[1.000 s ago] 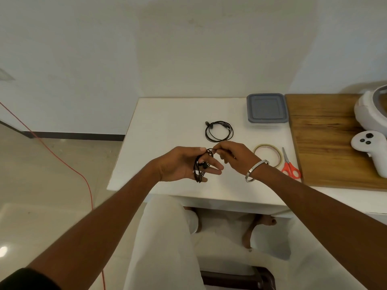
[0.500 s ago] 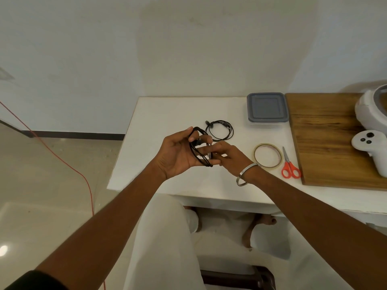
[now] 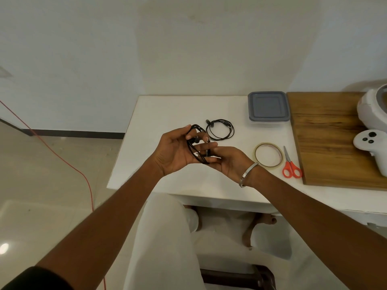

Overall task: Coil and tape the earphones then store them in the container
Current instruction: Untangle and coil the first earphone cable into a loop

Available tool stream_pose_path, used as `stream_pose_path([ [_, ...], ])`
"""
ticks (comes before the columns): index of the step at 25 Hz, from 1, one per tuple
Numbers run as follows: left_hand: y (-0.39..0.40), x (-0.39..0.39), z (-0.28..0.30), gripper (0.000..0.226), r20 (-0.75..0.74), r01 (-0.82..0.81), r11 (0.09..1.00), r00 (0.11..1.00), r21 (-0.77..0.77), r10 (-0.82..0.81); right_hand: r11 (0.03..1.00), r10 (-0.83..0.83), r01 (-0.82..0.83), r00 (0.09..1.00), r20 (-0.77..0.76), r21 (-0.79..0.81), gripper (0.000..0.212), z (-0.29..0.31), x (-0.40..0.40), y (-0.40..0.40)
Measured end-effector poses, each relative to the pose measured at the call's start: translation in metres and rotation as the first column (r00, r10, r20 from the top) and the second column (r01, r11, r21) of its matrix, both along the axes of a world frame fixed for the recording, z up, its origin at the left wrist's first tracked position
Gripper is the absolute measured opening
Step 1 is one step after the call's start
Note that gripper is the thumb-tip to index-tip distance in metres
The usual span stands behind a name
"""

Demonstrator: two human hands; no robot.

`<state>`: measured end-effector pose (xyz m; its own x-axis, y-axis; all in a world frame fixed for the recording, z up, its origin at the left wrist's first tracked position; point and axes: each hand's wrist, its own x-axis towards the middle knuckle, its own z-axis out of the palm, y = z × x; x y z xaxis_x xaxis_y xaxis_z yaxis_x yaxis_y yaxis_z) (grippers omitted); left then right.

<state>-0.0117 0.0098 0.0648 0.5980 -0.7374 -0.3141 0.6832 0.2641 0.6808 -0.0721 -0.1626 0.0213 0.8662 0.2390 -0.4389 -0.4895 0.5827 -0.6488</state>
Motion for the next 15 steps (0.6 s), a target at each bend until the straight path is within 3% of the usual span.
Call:
stream_pose_path([
  [5, 0.003, 0.004, -0.006, 0.034, -0.009, -0.014, 1.000, 1.000, 0.007, 0.015, 0.994, -0.003, 0.007, 0.999, 0.042, -0.106, 0.026, -0.003, 0.001, 0.001],
  [10, 0.007, 0.007, -0.014, 0.034, 0.010, -0.010, 0.997, 1.000, 0.072, 0.009, 0.998, -0.032, 0.034, 0.999, 0.022, -0.054, 0.036, -0.001, 0.004, 0.004],
  [15, 0.008, 0.009, -0.016, 0.032, 0.004, -0.021, 0.995, 1.000, 0.101, 0.020, 0.988, 0.023, -0.022, 1.000, 0.007, -0.154, 0.037, -0.003, 0.007, 0.007],
])
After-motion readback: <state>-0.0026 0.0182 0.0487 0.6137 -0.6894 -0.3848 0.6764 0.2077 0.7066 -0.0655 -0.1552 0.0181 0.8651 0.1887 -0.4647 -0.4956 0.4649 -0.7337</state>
